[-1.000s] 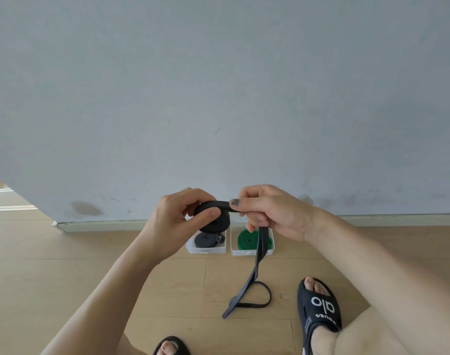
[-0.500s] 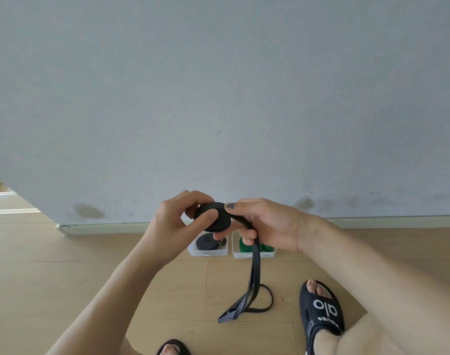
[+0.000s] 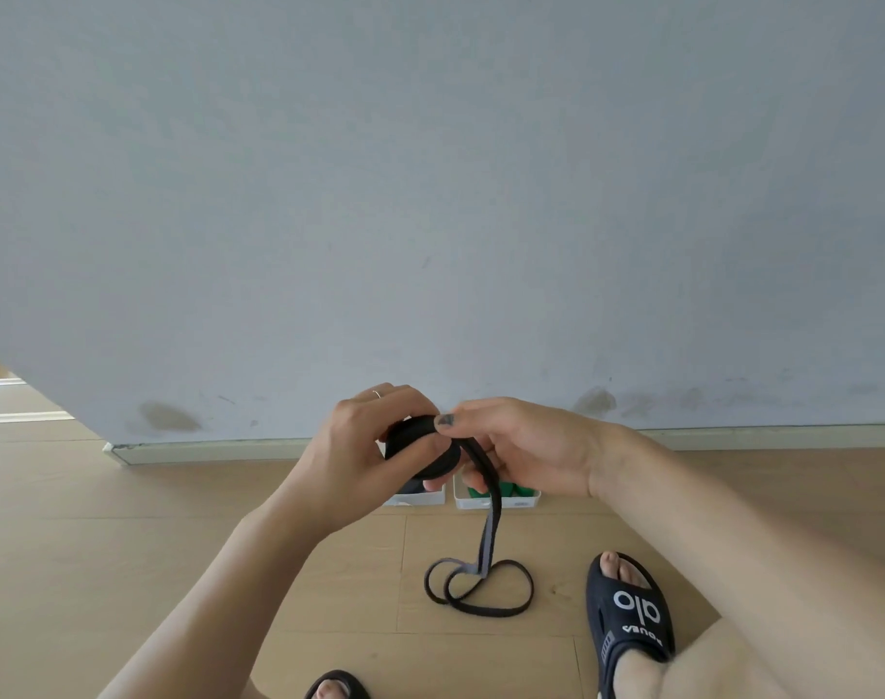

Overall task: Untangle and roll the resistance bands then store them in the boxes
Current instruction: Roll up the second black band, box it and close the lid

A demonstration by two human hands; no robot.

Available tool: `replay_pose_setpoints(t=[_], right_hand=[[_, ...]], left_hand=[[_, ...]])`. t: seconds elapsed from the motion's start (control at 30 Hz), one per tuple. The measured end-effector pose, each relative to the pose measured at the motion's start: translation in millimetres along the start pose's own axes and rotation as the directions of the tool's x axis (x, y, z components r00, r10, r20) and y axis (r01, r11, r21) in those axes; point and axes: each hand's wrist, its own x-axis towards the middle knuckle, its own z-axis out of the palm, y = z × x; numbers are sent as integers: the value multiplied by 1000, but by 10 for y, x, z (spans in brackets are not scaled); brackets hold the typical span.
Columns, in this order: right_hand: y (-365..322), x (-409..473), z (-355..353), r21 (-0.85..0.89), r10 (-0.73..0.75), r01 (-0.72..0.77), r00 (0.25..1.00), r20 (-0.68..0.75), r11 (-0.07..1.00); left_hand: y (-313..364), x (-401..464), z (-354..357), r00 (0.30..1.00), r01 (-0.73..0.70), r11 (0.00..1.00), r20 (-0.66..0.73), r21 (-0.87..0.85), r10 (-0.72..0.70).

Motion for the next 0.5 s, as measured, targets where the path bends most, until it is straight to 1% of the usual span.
replay_pose_setpoints(t=[0.1, 0.17, 0.27, 0.33, 0.37, 0.43, 0.5], right_hand=[[10, 15, 46, -27, 12, -15, 994, -111, 1000], [1, 9, 49, -47, 28, -34, 992, -126, 998], [-68, -64, 13, -45, 70, -70, 997, -13, 996], [-79, -90, -21, -18, 82, -82, 996, 23, 996], [-66, -85, -31, -4, 67, -67, 998, 10, 998], [-34, -53, -30, 12, 39, -38, 997, -66, 999], [-18, -19, 3, -33, 35, -40, 988, -151, 999]], left_hand=[[14, 1, 12, 998, -58, 986, 31, 155, 54], [18, 7, 35, 994, -106, 975, 55, 193, 97], [21, 8, 37, 997, -77, 991, 39, 110, 73], [12, -13, 28, 998, -66, 996, 25, 61, 64], [10, -25, 19, 998, -61, 997, 21, 45, 60], [6, -24, -4, 998, -58, 997, 17, 58, 57], [5, 1, -19, 995, -96, 983, 43, 158, 90]])
